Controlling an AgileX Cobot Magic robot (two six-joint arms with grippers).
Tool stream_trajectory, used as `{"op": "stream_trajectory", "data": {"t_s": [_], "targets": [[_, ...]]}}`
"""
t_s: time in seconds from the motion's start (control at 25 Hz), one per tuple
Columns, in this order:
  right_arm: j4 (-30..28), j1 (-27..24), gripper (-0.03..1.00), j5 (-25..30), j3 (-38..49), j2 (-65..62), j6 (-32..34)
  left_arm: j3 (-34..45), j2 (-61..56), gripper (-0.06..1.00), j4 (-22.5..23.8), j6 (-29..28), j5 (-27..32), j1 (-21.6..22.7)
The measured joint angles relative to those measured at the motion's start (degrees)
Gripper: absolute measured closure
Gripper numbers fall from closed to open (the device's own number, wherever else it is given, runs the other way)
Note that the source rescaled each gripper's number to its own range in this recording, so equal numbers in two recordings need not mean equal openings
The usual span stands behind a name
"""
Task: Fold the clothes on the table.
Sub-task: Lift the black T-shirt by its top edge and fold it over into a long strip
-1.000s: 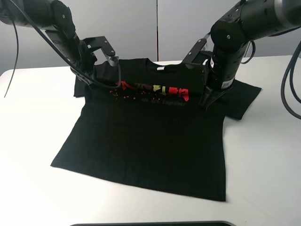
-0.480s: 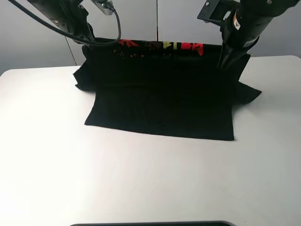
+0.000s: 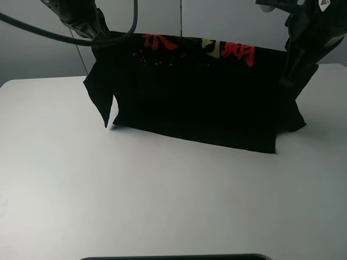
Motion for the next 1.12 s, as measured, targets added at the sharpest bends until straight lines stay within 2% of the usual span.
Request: {"op": "stream_trajectory", "data": {"t_s": [0.16, 0.32, 0.48, 0.6, 0.88, 1.0, 1.12], "targets": [[9.1, 2.9, 0.96, 4.0, 3.5, -6.8, -7.0, 4.0, -3.9, 0.94, 0.1, 0.0, 5.7, -1.2], [18.9, 3.3, 0.96, 11.3, 4.1, -11.5, -13.4, 7.8, -8.0, 0.94, -1.7, -0.1, 11.7, -1.2], [25.9, 3.4, 0.96, 18.1, 4.1, -12.7, -18.5, 12.9, -12.6, 0.94, -3.7, -0.1, 13.9, -1.2], [30.7, 3.4, 0.96, 18.8, 4.1, -12.7, -21.8, 17.3, -15.7, 0.94, -4.7, -0.3, 15.2, -1.3], [37.8, 3.4, 0.96, 18.9, 9.9, -12.8, -26.6, 28.7, -22.7, 0.94, -7.7, -0.3, 15.2, -1.5], [38.3, 3.4, 0.96, 19.0, 14.1, -12.8, -27.0, 32.4, -23.3, 0.94, -9.1, -0.3, 13.4, -1.5], [38.5, 3.4, 0.96, 18.8, 16.0, -12.8, -27.1, 35.5, -23.3, 0.94, -9.4, -0.6, 7.9, -1.5]]}}
